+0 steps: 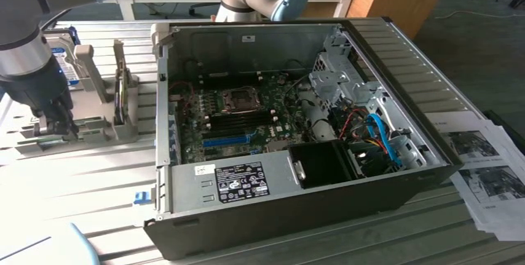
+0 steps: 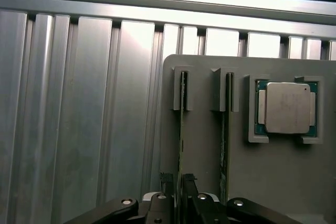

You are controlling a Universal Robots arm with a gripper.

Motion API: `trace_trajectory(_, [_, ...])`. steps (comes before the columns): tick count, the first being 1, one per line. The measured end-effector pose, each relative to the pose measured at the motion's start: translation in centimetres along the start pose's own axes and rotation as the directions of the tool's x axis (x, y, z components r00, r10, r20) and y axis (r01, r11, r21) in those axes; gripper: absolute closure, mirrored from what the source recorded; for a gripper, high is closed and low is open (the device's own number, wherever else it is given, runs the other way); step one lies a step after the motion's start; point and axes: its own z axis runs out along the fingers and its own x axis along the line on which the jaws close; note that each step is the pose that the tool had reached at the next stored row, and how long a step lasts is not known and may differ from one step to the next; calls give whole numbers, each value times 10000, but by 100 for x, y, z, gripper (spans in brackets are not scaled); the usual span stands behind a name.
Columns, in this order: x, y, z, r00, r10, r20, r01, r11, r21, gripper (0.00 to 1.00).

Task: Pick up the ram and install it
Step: 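Pick up the ram and move it above insertion slot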

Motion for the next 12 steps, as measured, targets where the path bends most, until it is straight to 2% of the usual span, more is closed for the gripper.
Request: trace_trajectory(12, [0,1,0,10000,0,-1,0,10000,-1,80])
